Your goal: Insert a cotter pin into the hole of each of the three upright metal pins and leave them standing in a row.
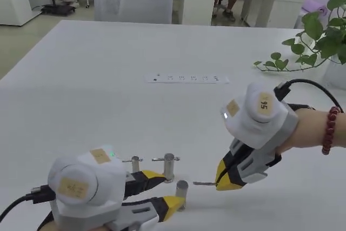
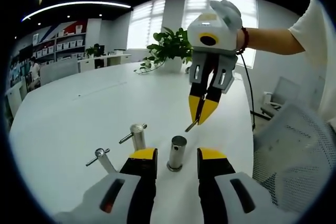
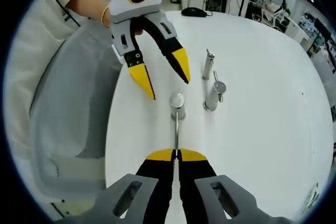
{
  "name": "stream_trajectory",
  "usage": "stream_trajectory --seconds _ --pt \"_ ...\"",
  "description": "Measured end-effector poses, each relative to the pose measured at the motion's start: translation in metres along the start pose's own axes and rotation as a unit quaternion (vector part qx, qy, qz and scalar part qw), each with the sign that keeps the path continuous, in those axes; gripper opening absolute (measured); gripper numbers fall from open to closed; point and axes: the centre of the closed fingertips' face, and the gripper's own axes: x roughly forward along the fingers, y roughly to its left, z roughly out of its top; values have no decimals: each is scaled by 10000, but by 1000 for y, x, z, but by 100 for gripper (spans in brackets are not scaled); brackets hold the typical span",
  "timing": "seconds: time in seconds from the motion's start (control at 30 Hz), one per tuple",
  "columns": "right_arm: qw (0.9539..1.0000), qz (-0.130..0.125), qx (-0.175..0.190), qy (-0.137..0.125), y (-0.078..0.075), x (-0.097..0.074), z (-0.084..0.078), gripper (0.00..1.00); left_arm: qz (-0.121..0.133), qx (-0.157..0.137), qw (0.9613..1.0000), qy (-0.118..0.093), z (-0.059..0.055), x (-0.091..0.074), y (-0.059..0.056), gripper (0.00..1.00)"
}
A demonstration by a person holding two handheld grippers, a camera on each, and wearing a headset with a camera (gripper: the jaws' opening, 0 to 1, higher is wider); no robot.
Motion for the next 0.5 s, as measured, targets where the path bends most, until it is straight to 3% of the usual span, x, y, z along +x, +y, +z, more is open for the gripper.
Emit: stream_trajectory --seconds 0.5 --pt "9999 107 -55 43 -5 11 -3 3 -11 -61 9998 174 -13 17 1 24"
